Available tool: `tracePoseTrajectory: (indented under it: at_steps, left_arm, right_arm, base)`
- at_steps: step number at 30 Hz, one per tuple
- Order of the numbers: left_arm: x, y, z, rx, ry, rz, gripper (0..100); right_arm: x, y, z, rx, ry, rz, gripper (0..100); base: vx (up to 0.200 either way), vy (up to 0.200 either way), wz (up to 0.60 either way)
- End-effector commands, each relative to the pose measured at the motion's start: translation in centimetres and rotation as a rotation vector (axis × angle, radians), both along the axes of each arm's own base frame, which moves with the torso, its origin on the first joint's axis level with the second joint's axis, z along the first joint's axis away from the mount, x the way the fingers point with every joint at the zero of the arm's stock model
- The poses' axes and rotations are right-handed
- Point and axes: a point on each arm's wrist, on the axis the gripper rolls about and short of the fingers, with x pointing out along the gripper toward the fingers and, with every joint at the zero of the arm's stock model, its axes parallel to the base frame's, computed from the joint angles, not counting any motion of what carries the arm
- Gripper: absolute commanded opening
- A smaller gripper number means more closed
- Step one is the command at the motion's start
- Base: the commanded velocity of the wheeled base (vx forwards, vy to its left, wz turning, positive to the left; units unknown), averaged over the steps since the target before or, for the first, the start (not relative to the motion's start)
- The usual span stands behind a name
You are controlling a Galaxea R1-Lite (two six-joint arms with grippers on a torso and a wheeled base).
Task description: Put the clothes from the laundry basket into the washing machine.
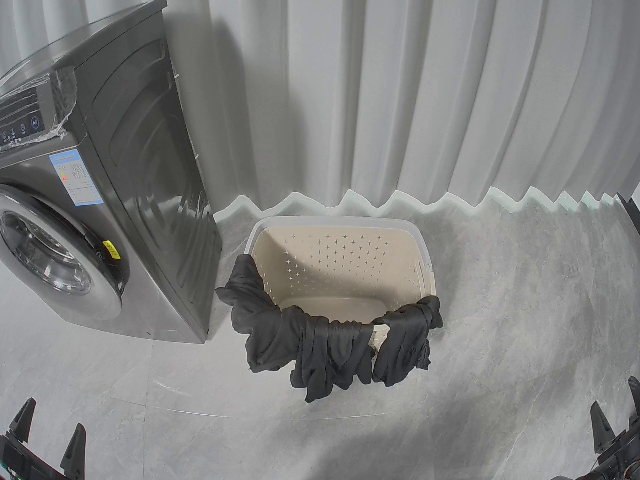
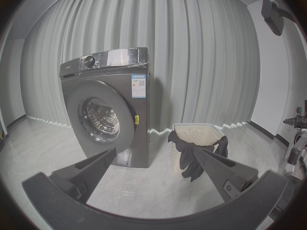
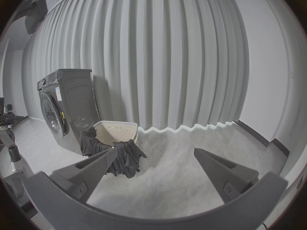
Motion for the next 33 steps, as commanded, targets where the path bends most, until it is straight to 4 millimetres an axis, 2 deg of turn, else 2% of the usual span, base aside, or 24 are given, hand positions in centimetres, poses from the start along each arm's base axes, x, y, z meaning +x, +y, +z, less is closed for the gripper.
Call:
tracePoseTrajectory:
  at_steps: [1,5,33]
  left_arm:
    - [0.00,0.00,-0.48,0.000,0.000,0.000,100]
    - [0.00,0.00,-0.48,0.000,0.000,0.000,100]
    - [0.00,0.00,-0.48,0.000,0.000,0.000,100]
  right_arm:
    - [0.01,0.00,-0.52,-0.002,0.001,0.001,100]
    - [0.01,0.00,-0.52,0.000,0.001,0.001,100]
    - [0.01,0.00,-0.52,0.000,0.001,0.001,100]
  base:
    - [0.000,0.000,0.00]
    - [0.000,0.000,0.00]
    - [0.000,0.200,0.00]
